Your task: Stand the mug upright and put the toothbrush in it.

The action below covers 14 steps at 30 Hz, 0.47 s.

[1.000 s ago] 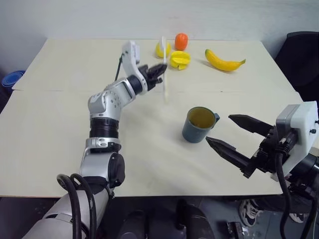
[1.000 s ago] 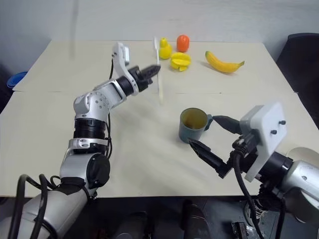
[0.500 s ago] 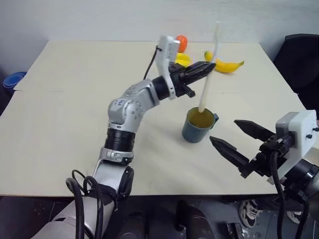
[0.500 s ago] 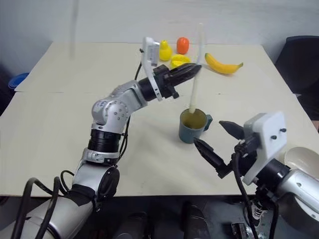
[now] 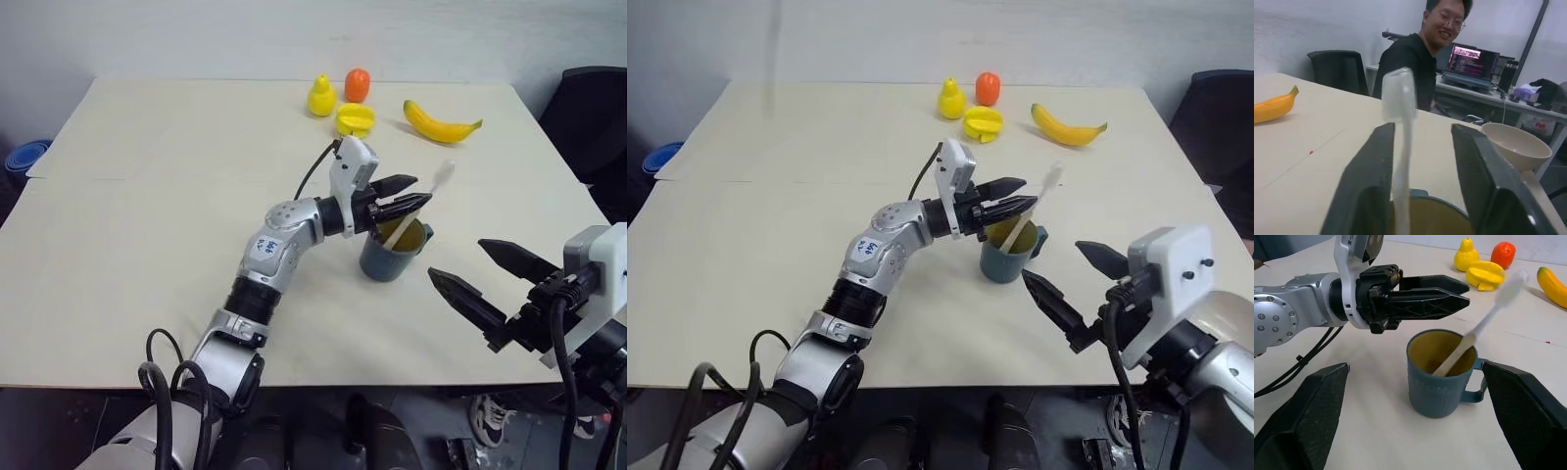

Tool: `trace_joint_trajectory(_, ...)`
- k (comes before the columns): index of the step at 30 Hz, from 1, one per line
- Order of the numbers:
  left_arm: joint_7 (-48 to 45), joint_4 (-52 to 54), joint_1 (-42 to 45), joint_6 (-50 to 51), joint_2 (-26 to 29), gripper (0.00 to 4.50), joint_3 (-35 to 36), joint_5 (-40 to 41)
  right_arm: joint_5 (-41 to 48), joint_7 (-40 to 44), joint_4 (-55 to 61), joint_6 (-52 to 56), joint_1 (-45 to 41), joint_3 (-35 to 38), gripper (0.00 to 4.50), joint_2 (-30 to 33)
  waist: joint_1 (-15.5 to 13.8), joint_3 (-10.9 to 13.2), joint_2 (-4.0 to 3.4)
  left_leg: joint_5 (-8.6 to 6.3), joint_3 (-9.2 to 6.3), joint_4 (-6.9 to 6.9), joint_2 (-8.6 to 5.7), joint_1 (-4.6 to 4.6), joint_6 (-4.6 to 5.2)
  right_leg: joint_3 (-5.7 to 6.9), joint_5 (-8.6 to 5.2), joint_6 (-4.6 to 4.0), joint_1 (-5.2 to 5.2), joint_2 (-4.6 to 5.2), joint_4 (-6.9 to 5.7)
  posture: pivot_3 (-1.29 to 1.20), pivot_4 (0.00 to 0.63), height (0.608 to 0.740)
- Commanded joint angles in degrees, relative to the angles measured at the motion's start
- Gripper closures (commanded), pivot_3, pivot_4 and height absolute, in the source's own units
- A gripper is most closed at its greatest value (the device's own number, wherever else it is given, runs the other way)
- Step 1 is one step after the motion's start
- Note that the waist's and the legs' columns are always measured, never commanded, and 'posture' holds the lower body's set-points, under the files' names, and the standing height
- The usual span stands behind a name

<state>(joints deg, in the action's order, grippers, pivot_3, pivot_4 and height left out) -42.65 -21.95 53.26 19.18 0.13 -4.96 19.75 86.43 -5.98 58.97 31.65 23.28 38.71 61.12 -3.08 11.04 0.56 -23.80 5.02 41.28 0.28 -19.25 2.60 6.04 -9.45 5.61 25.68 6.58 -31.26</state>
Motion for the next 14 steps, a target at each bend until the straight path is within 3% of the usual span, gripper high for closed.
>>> trace_joint_trajectory(1,-0.89,5.65,0.97,3.45,2.33,1.12,2.78,3.23,-1.67,1.15,1.03,-0.71,0.83,2.34,0.00,-0.85,0.09,0.00,0.00,0.00,0.00,0.00,0.01,-0.01,0.00,0.00,0.00,0.00,0.00,0.00,0.01,0.00,0.150,0.740)
trace_joint_trajectory(3,-6.30,8.38,2.79,8.93,8.60,0.52,4.14,6.21,-2.88,3.15,0.37,0.33,2.11,3.60,0.00,-1.36,0.17,0.00,0.00,0.00,0.02,-0.01,0.03,0.01,0.00,-0.01,0.00,0.01,0.00,-0.01,0.01,0.00,0.150,0.740)
trace_joint_trajectory(6,-20.23,11.15,4.09,11.81,20.99,0.52,3.76,8.68,-5.62,9.14,-1.89,3.00,5.05,6.63,0.00,-1.60,0.89,0.00,-0.01,0.01,0.09,-0.01,0.05,0.03,-0.06,-0.01,-0.02,-0.04,0.05,-0.12,-0.09,0.00,0.150,0.740)
trace_joint_trajectory(11,-45.06,9.91,1.90,2.82,41.00,0.52,-1.21,4.37,-10.33,22.10,-5.59,7.43,9.20,12.16,0.00,-0.84,1.38,-0.03,-0.06,-0.06,0.09,0.00,0.28,0.14,-0.24,0.04,-0.17,-0.26,0.05,-0.22,-0.25,0.00,0.150,0.740)
trace_joint_trajectory(14,-49.47,7.81,0.70,-0.13,46.80,0.52,-2.82,2.95,-11.93,26.55,-7.85,8.60,8.65,13.23,0.00,-0.59,1.38,-0.03,-0.06,-0.08,0.07,0.04,0.29,0.12,-0.27,0.04,-0.18,-0.29,0.07,-0.23,-0.25,0.00,0.150,0.740)
